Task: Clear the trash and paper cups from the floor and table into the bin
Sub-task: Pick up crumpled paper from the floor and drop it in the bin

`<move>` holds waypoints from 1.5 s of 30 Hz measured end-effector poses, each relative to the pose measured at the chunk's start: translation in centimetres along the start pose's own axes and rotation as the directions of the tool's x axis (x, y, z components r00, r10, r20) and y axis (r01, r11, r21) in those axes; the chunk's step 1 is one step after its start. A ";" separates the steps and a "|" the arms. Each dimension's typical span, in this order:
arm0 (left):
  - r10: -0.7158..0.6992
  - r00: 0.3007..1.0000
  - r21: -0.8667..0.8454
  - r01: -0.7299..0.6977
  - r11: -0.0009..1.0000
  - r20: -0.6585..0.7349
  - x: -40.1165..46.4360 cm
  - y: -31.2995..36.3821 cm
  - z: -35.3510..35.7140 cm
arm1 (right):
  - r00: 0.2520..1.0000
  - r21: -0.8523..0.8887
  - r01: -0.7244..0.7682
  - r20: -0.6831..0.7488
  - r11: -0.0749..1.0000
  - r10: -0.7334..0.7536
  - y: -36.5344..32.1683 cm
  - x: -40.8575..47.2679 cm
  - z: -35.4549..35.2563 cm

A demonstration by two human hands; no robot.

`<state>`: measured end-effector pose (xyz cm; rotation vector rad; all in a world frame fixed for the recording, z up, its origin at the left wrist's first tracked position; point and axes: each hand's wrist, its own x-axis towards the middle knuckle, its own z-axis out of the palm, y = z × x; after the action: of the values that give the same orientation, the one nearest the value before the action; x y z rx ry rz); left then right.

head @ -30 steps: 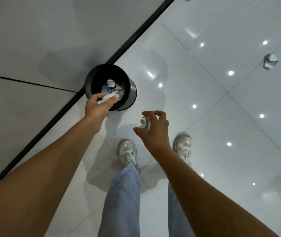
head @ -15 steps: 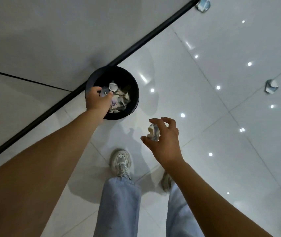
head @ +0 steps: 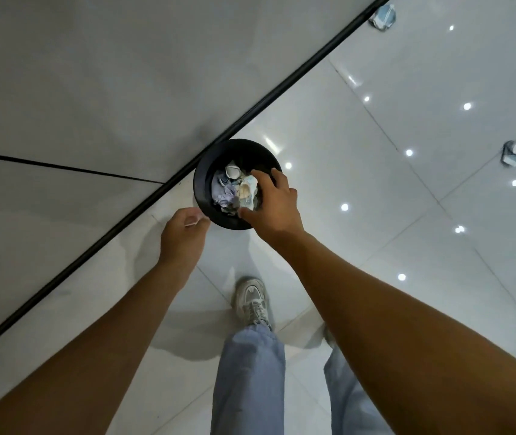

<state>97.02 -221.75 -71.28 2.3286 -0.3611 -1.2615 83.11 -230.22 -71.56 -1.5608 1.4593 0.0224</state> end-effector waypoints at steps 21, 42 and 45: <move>0.273 0.908 0.193 -0.344 0.919 0.316 -16.1 16.7 9.3 | 0.916 0.298 -0.183 -0.294 0.937 0.272 6.0 -15.0 -20.3; 0.292 0.724 0.374 -0.606 0.702 0.625 -24.6 37.9 45.1 | 0.741 0.537 -0.318 -0.373 0.782 0.558 30.3 -13.4 -50.9; 0.271 0.723 0.393 -0.604 0.693 0.636 -24.2 40.5 48.5 | 0.722 0.563 -0.342 -0.355 0.752 0.594 31.8 -12.0 -53.4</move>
<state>42.77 -259.15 -55.93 2.0223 -1.6361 -1.6673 24.88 -248.89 -55.14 -0.7692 2.0899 -0.4469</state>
